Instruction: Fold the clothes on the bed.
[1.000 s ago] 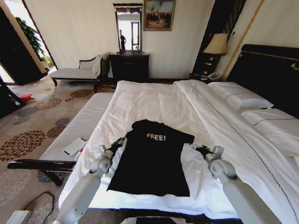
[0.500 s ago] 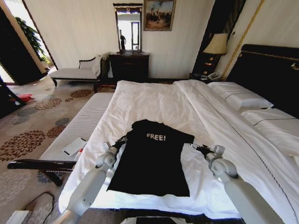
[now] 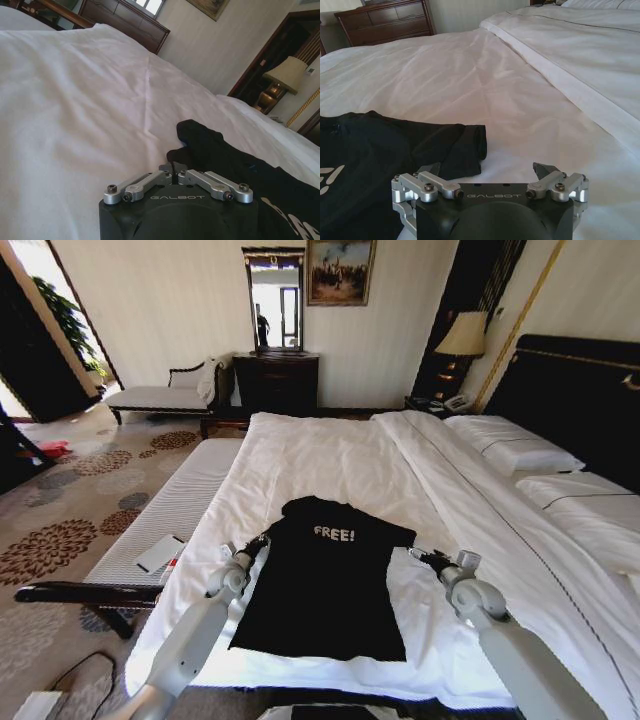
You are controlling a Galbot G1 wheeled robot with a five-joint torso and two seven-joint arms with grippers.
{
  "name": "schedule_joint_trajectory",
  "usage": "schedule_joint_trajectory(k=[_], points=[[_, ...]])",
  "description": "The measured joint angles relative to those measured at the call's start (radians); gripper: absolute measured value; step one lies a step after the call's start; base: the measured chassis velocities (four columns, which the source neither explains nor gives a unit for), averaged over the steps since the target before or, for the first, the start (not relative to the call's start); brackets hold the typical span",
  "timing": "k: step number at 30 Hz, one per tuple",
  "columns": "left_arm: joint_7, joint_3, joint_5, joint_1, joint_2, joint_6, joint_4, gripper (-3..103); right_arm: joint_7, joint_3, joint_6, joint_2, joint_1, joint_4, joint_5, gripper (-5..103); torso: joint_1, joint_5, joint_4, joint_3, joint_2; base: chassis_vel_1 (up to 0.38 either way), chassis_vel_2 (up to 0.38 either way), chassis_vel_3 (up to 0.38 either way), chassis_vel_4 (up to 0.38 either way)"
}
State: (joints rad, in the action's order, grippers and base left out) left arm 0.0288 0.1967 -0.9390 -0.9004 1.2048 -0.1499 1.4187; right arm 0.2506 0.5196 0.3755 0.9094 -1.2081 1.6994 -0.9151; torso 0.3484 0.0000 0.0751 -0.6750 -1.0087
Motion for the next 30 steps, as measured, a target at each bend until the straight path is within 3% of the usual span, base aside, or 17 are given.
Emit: schedule_joint_trajectory(k=[9,20,30], points=[[0.006,0.006,-0.010,0.041,-0.019,0.002,-0.003,0,0.000,-0.001,-0.001,0.009,-0.006,0.005,0.004,100,0.000,-0.0002,0.0002,0.000,0.000,0.000,0.000,0.000,0.000],[0.005,0.036,-0.062,0.069,-0.103,0.001,0.029,0,-0.002,-0.009,-0.003,0.007,0.005,-0.002,0.005,100,0.000,0.0000,0.0002,0.000,0.000,0.000,0.000,0.000,0.000],[-0.025,0.034,-0.063,0.123,-0.126,0.015,-0.071,0,-0.002,-0.017,-0.003,0.008,0.006,0.002,0.005,100,0.000,0.0000,0.0002,0.000,0.000,0.000,0.000,0.000,0.000]])
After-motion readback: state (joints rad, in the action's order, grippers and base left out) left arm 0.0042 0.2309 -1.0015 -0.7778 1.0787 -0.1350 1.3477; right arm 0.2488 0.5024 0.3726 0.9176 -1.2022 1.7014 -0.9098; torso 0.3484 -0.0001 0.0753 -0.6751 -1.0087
